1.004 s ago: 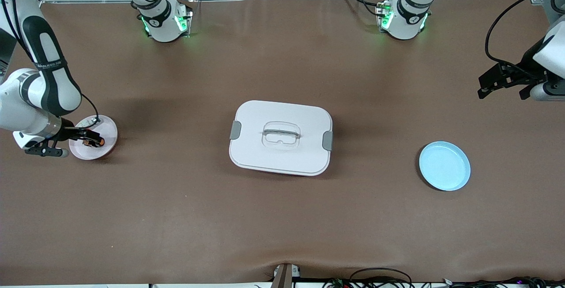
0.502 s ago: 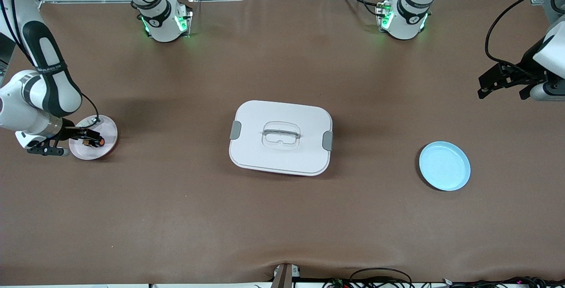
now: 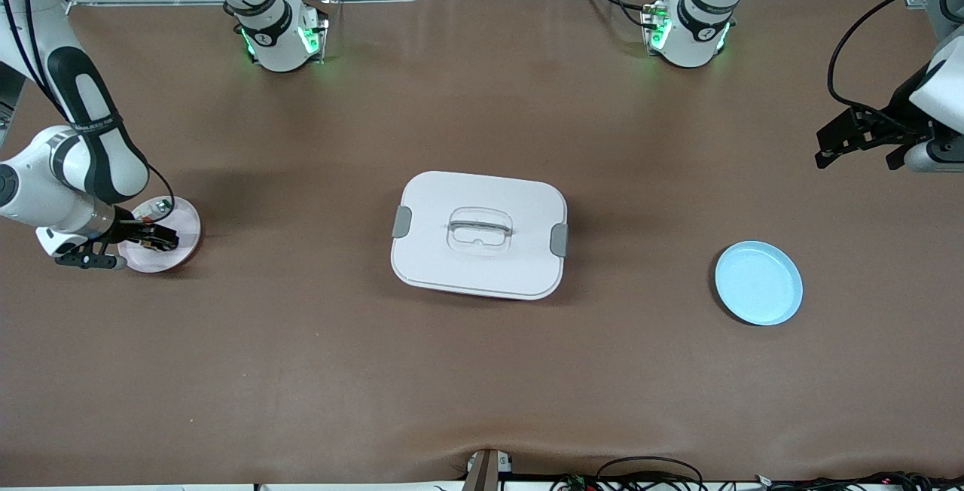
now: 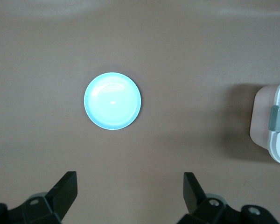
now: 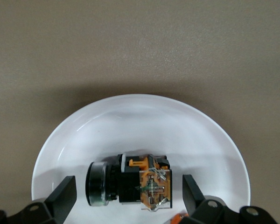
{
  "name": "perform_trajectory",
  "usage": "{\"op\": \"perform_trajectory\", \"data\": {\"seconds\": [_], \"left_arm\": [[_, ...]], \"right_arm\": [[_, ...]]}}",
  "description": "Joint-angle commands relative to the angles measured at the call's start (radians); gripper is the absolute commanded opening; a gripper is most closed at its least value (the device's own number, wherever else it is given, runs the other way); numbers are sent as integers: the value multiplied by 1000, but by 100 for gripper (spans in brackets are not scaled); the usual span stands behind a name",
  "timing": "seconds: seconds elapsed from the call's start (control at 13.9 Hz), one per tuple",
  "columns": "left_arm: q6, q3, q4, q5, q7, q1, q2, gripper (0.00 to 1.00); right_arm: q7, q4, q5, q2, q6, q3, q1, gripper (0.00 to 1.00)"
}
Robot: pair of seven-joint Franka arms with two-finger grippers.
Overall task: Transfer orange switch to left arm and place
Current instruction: 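Close the right gripper on the black-orange switch and lift it, then carry the switch above the box with the right gripper while the left gripper approaches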
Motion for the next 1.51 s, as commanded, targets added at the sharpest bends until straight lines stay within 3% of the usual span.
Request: {"op": "perform_trajectory", "data": {"seconds": [0.0,0.29,0.36,0.43,0.5,0.57,0.86,1.15,1.43], "left_arm": [[-13,-4,18,-5,0,7,5,100],[-14,-4,18,-5,0,7,5,100],[-13,-4,18,-5,-2,5,5,100],[-14,-4,18,-5,0,7,4,100],[-13,-4,18,-5,0,7,4,100],[-13,-4,18,-5,0,7,4,100],[-13,-4,18,-5,0,7,4,100],[-14,-6,20,-18,0,4,4,100],[-14,-6,35,-113,-5,5,2,100]], "right_arm": [[-21,2,21,15,28,18,-21,100],[-21,5,20,26,29,17,-15,99],[-21,5,20,26,26,17,-17,69],[-16,9,21,24,19,17,-15,49],[-13,10,21,24,18,17,-18,14],[-10,13,21,23,13,17,-18,0],[-7,57,21,13,-75,18,-18,0],[24,200,64,-25,-354,18,-6,0],[229,349,70,-77,-632,22,58,0]]}}
